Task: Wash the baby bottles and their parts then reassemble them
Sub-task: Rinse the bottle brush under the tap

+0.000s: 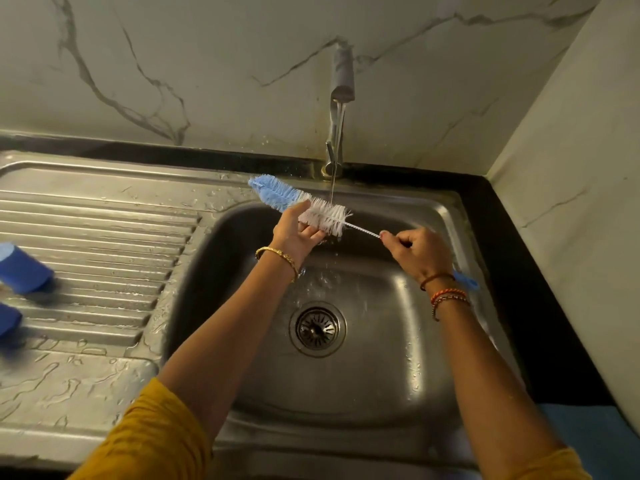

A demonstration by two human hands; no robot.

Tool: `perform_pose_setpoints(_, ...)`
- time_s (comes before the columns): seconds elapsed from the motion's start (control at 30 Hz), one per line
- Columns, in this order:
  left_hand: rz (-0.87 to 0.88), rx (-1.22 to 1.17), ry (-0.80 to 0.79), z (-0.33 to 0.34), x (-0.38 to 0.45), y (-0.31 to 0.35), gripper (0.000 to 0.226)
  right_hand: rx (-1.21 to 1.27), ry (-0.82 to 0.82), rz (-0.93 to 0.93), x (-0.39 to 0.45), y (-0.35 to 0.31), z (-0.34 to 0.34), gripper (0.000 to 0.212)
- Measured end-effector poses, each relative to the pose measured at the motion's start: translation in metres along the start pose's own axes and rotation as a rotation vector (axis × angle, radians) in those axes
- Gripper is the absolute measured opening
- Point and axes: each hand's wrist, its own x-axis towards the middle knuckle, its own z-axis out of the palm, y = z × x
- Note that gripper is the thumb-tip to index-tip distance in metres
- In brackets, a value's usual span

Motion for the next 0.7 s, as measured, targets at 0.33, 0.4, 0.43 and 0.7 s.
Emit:
perform_pose_setpoints(0.33,-0.006,0.002,0.005,-0.008,-0.005,-0.010,0.049,-0.124,0.000,0.106,-0.014,0.011,-0.008,0.058)
perform_pose_setpoints(0.4,-0.011,0.016,0.007,-0.006,-0.006,-0.012,0.051,-0.120,0.019,0.112,-0.016,0.014,-0.010,0.059)
perform_pose_setpoints(0.43,-0.013,0.023,0.007,-0.006,-0.006,-0.013,0.052,-0.110,0.027,0.115,-0.017,0.016,-0.011,0.059)
perform_pose_setpoints(0.7,-0.013,0.082,-0.020,0.002,-0.012,-0.023,0.061,-0.100,0.087,0.131,-0.029,0.024,-0.024,0.056)
